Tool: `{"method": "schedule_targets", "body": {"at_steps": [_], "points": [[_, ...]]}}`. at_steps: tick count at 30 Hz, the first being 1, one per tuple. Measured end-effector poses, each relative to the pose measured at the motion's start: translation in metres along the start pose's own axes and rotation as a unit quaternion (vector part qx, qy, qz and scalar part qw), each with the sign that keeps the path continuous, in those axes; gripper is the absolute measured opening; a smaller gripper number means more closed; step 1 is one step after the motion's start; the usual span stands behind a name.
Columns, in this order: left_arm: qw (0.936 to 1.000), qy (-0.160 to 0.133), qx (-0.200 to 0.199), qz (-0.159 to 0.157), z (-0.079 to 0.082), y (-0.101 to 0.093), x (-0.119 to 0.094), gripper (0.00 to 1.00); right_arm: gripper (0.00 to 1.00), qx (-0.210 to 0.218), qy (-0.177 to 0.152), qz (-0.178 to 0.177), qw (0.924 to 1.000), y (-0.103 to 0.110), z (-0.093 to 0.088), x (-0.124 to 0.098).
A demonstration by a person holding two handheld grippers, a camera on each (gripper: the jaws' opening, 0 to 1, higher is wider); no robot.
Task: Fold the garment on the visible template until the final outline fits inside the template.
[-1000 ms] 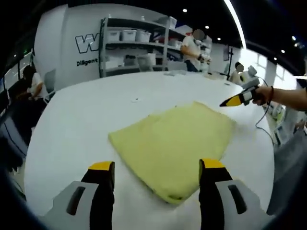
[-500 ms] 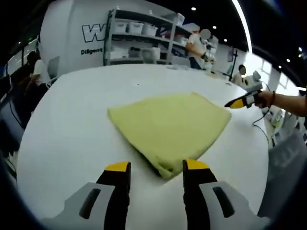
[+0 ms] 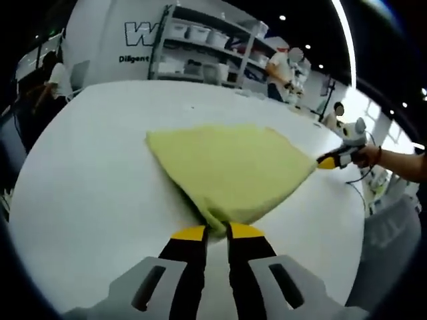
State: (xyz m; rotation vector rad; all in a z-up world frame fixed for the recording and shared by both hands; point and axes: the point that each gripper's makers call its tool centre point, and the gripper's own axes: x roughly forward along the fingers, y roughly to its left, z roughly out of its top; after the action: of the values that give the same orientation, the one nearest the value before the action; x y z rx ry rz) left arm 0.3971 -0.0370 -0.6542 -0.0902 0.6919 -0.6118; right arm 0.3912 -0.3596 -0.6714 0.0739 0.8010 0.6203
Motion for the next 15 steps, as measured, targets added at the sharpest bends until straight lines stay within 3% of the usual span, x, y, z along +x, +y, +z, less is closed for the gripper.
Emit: {"method": "schedule_targets", "body": {"at_steps": [4, 15], "points": [[1.0, 0.003, -0.007, -0.003, -0.0017, -0.0029, 0.0018, 0.04, 0.12, -0.023, 0.001, -0.005, 0.9997, -0.0051, -0.0017, 0.0008], [0.9999, 0.01, -0.002, 0.005, -0.0045, -0.0011, 0.0056, 0.0, 0.05, -0.035, -0.006, -0.006, 0.9994, -0.0102, 0.0019, 0.0006]]}}
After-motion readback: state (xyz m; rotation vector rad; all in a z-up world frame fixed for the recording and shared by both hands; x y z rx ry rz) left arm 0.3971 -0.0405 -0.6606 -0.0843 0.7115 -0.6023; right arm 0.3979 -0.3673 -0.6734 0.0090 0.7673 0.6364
